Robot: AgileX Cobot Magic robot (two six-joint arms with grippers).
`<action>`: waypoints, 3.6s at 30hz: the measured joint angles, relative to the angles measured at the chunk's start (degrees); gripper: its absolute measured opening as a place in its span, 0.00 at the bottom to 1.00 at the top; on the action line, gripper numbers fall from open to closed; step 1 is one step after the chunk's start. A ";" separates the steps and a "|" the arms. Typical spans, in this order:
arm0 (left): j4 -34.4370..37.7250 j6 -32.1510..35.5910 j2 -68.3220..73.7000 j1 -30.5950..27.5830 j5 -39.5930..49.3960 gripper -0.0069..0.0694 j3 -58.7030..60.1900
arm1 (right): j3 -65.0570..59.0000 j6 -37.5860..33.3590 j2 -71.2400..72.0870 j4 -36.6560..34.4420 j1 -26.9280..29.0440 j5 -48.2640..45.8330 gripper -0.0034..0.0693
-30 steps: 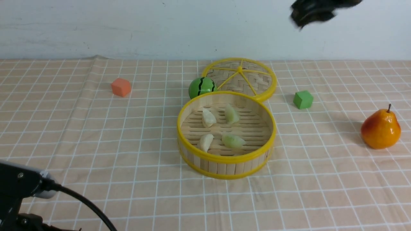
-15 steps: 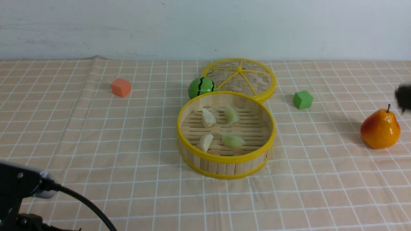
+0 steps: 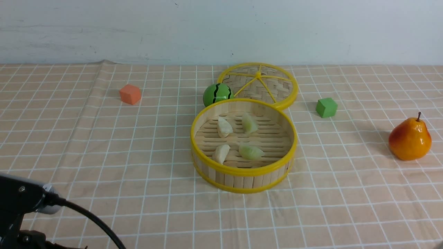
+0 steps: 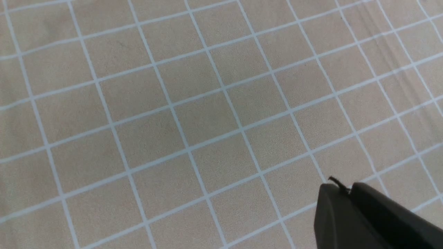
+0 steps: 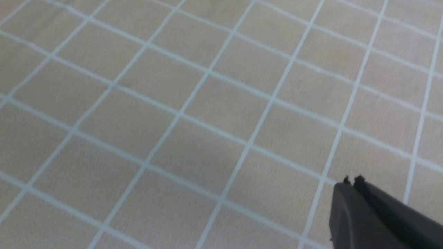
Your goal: Put the dumplings into the steamer on the table with the brown tablecloth.
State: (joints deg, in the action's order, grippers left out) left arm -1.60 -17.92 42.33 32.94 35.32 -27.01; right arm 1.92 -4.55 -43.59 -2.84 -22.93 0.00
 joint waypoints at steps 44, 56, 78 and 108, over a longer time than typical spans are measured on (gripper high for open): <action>0.05 0.00 -0.11 0.00 0.30 0.19 0.12 | -2.72 -1.62 44.16 1.68 23.67 -22.66 0.10; -4.80 1.37 -26.18 -2.63 -13.97 0.19 22.27 | -2.72 -1.64 44.16 1.70 23.56 -22.82 0.12; -1.50 3.10 -42.93 -22.42 -11.81 0.07 28.75 | -2.72 -1.64 44.16 1.75 23.45 -22.82 0.17; 1.03 3.10 -42.93 -30.38 -13.16 0.07 28.75 | -2.72 -1.78 44.16 1.75 23.45 -22.88 0.21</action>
State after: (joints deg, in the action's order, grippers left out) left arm -0.57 -14.82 -0.59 2.56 22.16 1.74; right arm -0.80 -6.34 0.57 -1.09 0.52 -22.88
